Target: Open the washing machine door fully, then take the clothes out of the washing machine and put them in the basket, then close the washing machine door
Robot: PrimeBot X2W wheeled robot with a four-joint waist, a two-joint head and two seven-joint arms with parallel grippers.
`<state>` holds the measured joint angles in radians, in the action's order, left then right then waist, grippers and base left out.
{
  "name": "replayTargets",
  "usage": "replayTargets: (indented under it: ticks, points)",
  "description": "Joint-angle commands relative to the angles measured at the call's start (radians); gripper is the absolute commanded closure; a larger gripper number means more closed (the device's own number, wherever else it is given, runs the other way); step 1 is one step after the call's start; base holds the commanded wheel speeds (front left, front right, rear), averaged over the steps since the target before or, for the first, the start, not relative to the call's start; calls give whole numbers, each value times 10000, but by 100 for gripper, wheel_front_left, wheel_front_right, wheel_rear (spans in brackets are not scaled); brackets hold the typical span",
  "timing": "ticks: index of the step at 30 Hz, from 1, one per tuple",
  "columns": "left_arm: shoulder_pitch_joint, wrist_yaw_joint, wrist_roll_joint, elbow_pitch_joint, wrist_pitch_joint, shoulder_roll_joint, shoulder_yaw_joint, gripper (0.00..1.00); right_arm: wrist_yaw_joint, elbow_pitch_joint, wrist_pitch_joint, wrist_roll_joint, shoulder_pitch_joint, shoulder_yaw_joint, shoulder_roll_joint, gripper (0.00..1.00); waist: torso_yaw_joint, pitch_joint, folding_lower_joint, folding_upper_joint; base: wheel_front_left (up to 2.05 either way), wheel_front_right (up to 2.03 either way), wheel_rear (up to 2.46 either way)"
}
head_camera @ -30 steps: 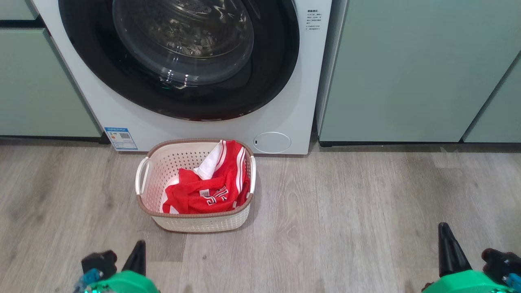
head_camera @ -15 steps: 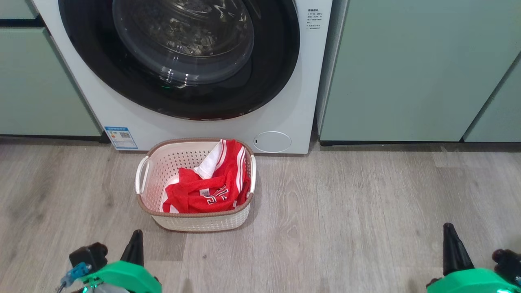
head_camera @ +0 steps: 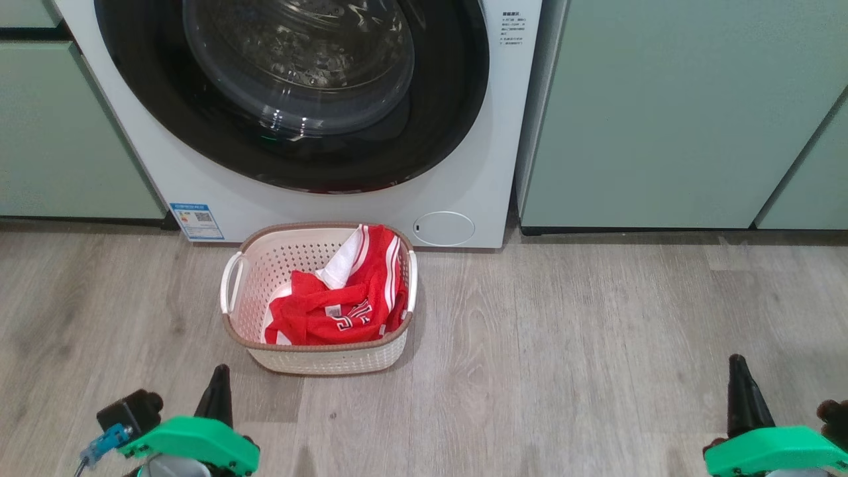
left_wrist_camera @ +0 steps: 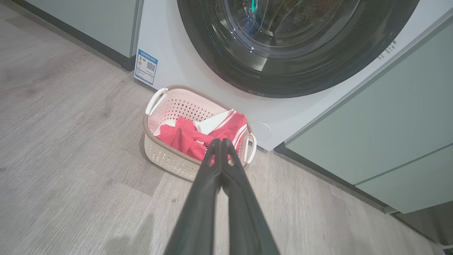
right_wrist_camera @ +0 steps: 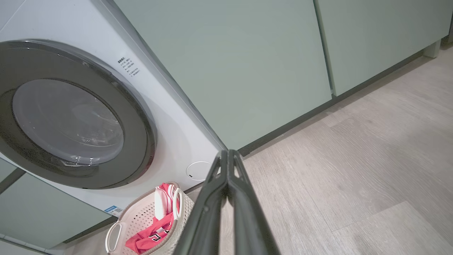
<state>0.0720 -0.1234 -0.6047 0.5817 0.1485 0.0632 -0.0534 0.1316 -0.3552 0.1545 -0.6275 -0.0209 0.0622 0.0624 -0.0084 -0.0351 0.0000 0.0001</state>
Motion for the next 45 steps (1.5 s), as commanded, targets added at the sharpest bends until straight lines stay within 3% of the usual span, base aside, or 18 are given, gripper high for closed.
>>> replayTargets:
  ticks: [1,45]
  points:
    - [452,-21,-305,-417,-49,77,-163,100,-3,371,-62,-313,430,30,29,100,2,6,0,-1,0,0,0]
    - [408,-46,-5011,-1844,-1294,-23,-379,100,-6,726,-1329,-4904,845,269,-44,100,42,188,0,-1,0,0,0]
